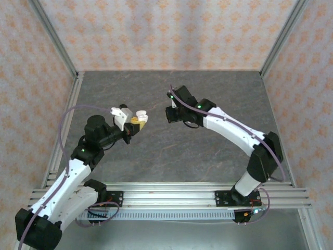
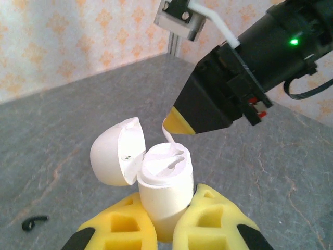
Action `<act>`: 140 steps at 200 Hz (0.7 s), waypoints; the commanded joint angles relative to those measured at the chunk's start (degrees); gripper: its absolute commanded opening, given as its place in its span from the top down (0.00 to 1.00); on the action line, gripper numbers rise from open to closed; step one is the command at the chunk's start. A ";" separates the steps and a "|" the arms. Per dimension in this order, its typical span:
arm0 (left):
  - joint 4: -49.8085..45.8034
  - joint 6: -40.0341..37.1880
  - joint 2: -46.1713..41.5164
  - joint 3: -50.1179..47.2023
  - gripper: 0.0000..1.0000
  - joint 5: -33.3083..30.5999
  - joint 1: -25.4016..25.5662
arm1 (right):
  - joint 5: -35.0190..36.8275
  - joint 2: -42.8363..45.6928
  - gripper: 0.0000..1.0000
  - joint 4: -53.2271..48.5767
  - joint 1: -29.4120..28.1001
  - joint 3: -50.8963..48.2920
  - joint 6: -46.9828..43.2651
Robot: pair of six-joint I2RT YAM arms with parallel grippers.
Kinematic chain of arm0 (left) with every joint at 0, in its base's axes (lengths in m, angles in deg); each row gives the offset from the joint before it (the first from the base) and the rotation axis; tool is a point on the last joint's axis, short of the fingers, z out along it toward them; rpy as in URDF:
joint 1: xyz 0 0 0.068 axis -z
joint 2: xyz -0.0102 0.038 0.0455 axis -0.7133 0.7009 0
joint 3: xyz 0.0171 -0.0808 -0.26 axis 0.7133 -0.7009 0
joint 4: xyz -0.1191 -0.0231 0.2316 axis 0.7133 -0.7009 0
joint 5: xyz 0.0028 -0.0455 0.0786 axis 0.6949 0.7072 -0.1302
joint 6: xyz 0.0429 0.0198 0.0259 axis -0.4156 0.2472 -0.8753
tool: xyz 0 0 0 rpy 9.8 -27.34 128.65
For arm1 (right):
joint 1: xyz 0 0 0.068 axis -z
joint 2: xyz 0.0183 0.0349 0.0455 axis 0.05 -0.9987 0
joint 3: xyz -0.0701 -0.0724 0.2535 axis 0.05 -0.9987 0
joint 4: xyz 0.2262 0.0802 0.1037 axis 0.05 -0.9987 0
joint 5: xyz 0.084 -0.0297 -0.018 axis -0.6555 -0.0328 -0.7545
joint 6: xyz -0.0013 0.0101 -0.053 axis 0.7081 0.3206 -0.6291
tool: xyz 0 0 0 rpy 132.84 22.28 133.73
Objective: Insert wireless bluetooth earbuds into charging case
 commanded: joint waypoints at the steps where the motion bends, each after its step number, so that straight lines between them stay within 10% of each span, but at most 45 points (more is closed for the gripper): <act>1: 4.67 -3.88 1.01 3.00 1.00 -0.87 0.98 | 3.88 4.76 0.87 7.86 -1.56 -0.97 -2.96; 140: 10.70 -7.18 7.13 8.39 1.00 -2.37 3.04 | 4.17 16.49 0.87 21.58 -6.30 -3.81 -5.71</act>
